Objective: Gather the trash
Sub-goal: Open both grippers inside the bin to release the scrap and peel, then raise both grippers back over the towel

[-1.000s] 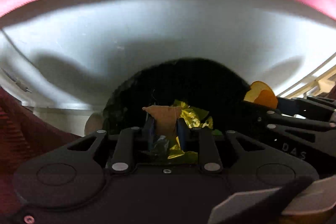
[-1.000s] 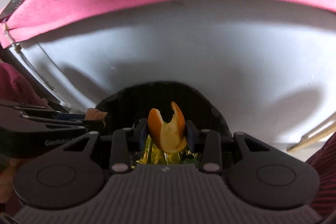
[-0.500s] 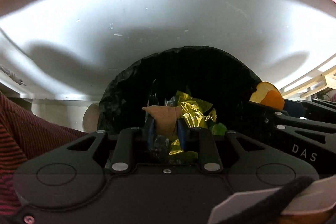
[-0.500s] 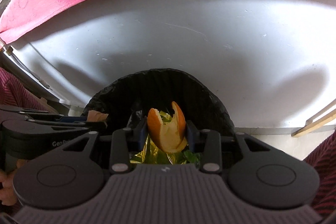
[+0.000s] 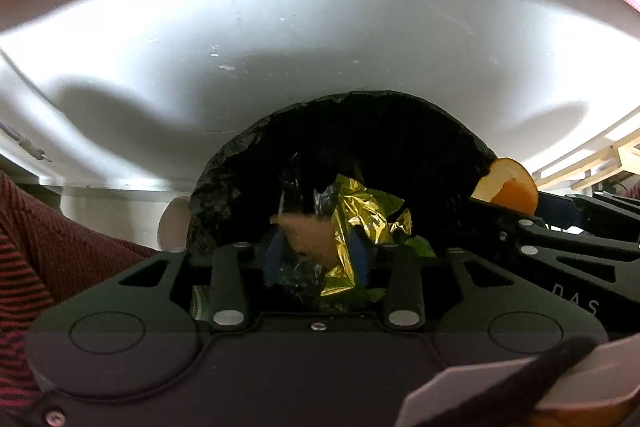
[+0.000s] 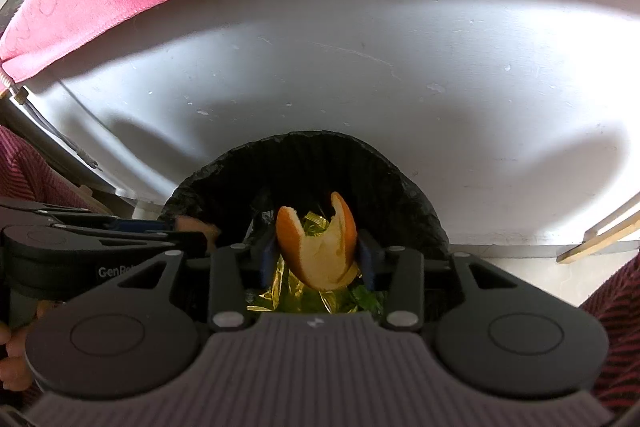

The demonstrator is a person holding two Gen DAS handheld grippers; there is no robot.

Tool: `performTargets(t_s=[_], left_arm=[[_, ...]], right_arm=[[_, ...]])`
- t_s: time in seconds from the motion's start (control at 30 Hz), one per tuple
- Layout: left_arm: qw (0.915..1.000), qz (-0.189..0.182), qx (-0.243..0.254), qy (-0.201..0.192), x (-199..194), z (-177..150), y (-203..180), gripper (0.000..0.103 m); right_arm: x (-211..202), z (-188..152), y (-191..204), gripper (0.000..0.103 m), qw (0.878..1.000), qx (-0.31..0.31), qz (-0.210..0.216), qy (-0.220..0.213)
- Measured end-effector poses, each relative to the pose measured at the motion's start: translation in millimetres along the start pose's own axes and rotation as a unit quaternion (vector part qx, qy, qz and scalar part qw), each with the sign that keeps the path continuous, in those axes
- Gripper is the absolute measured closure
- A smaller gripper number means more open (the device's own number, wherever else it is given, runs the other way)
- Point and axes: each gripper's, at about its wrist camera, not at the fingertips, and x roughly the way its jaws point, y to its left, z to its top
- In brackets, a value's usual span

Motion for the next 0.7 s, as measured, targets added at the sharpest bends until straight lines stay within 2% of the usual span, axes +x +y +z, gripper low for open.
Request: performTargets(t_s=[0.07, 0.13, 0.2, 0.33, 0.47, 0.53, 0.6, 0.7], left_arm=[[1.0, 0.001, 0.0, -0.003, -2.0, 0.6, -0.3, 0.062], [1.0, 0.002, -0.002, -0.004, -3.8, 1.4, 0.0, 0.052], [1.0, 0.005, -0.005, -0.005, -5.5, 2.7, 0.5, 0.049], [0.9999, 0.002, -0.005, -0.016, -16.8, 5.5, 2.0, 0.048], [0.9982, -0.014, 0.005, -0.058, -49.8, 11.0, 7.3, 0.044], [0.996, -0.023, 0.01, -0.086, -71.1, 15.5, 10.2, 0.03], [0.992, -0.039, 0.013, -0.12, -94.8, 20.6, 13.8, 0.023], [0.9835, -0.06, 0.018, -0.169, -129.0, 31.2, 18.4, 0.021]], right_arm=[[-1.0, 0.0, 0.1, 0.041, 1.0, -0.001, 0.001, -0.002], [-1.8, -0.1, 0.8, 0.037, 1.0, -0.003, 0.001, -0.004], [-3.2, -0.1, 1.2, 0.034, 1.0, -0.004, 0.002, -0.006], [-12.0, 4.3, 1.9, 0.034, 1.0, -0.007, 0.01, -0.017], [-43.0, 17.4, 5.0, 0.029, 0.998, -0.035, 0.025, -0.055], [-63.2, 26.8, 5.3, 0.026, 0.995, -0.05, 0.035, -0.081], [-84.9, 37.5, 5.7, 0.024, 0.991, -0.067, 0.044, -0.11], [-114.3, 54.1, 5.9, 0.019, 0.983, -0.09, 0.048, -0.154]])
